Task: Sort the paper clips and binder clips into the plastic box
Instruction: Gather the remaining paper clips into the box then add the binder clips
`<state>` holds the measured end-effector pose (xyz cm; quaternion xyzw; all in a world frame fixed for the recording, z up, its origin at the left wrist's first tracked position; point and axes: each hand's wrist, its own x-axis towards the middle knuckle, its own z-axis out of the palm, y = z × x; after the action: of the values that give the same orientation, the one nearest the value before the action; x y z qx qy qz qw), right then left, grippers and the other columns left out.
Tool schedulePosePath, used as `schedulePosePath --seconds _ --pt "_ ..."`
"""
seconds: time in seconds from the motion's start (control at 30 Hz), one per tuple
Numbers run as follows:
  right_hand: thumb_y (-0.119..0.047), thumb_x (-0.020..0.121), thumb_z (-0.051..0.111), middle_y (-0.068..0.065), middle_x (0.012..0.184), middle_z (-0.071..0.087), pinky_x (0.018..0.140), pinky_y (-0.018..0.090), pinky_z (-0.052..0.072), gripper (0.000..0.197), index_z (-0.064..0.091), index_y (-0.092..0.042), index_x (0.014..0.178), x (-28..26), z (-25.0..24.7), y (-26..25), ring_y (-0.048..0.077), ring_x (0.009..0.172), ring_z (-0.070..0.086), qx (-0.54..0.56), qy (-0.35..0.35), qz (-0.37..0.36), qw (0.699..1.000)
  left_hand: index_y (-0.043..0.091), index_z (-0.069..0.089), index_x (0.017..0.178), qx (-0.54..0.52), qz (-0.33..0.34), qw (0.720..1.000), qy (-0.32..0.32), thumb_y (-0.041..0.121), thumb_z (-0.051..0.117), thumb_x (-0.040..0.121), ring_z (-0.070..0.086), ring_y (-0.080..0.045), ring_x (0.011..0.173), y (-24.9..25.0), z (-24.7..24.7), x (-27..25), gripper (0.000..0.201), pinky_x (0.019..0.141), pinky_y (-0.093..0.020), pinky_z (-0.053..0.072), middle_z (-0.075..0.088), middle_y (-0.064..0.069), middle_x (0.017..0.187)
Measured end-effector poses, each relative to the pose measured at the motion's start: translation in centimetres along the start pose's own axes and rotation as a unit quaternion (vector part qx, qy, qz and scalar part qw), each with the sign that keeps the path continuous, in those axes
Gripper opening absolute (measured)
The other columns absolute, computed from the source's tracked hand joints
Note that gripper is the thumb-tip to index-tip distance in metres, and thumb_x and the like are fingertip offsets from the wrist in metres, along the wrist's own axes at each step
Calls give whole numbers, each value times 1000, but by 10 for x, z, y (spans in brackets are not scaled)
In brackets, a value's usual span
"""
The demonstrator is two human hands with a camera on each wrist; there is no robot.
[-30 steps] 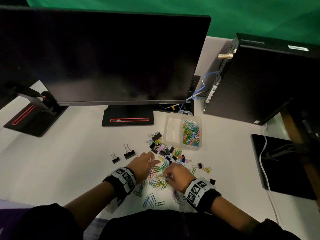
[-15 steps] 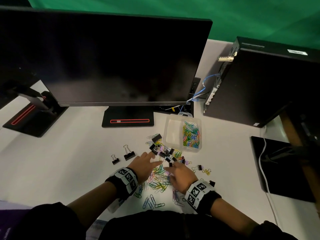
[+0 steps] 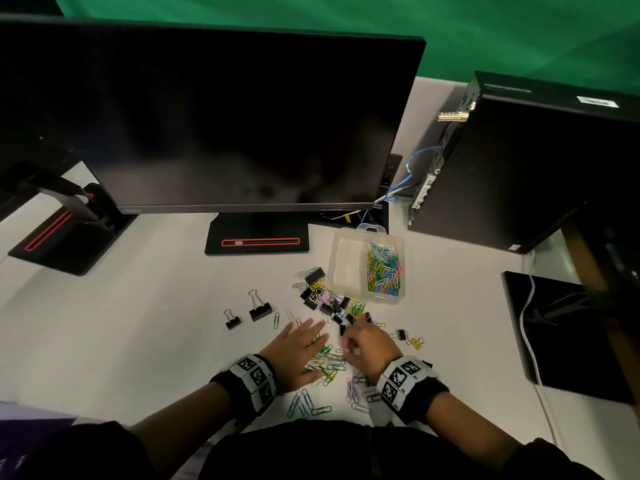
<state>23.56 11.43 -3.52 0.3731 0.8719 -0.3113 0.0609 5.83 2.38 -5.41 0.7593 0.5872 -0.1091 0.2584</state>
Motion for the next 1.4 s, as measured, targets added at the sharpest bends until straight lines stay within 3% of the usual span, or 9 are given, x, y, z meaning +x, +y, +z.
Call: schedulePosePath --seconds 0.1,0.17,0.33,0.43,0.6,0.83,0.97,1.17,1.4 --pt "-8 76 58 0 83 62 74 28 49 9 64 -14 78 -11 -3 10 17 79 58 34 -2 13 999 14 4 147 -9 24 1000 -18 77 1 70 -8 -20 145 4 -1 -6 99 119 -43 0 -10 -4 157" --pt "-9 77 59 -5 77 63 74 31 52 9 65 -15 75 -22 -4 19 12 74 59 60 17 21 998 13 4 147 -34 37 998 -34 73 -6 60 -7 -18 145 7 -5 -9 106 117 -37 -1 -9 -4 157" --pt "-13 79 65 -13 80 66 62 6 35 8 72 -16 81 -48 -18 50 -9 55 48 67 123 74 987 13 2 147 -27 -14 999 24 54 13 90 -8 -18 145 -8 -9 -8 72 118 -37 -2 -7 -4 158" --pt "-12 79 66 -4 82 68 67 20 38 9 73 -16 84 -62 -24 70 4 61 49 72 154 136 976 10 2 147 -23 -45 998 26 72 -9 73 -6 -22 146 -19 -6 -11 96 118 -36 -4 -5 -7 158" --pt "-11 78 66 4 87 65 74 24 40 9 72 -15 84 -70 -25 88 24 87 61 74 123 201 969 8 -10 145 -58 -103 992 32 63 12 82 -14 -27 144 -28 0 -20 86 116 -33 -5 -19 -13 154" --pt "-3 74 65 10 100 59 75 20 37 26 68 -10 99 -56 -11 53 28 92 59 14 129 94 987 6 -11 145 -80 -97 992 17 64 23 87 -14 -24 144 -37 -3 -13 89 116 -30 -5 -18 -11 155" --pt "-30 74 73 -3 93 52 75 24 39 37 62 -21 108 -46 -5 25 14 88 51 17 -16 21 1000 9 -12 145 -93 -45 995 3 83 4 60 -15 -18 143 -30 -1 -16 114 114 -27 -5 -19 -7 155" --pt "-13 73 65 5 101 63 76 25 43 27 64 -16 101 -45 2 16 18 86 55 -17 -34 30 999 18 -13 145 -129 27 991 -14 68 63 66 -18 -12 142 -7 6 -23 120 119 -30 -3 -16 1 156" --pt "-5 65 64 1 84 65 69 24 44 19 65 -16 80 -57 -14 38 17 76 56 9 60 93 994 20 -14 145 -56 22 998 -6 64 74 55 -20 -19 143 -12 -3 -31 133 111 -37 -12 -18 1 156"
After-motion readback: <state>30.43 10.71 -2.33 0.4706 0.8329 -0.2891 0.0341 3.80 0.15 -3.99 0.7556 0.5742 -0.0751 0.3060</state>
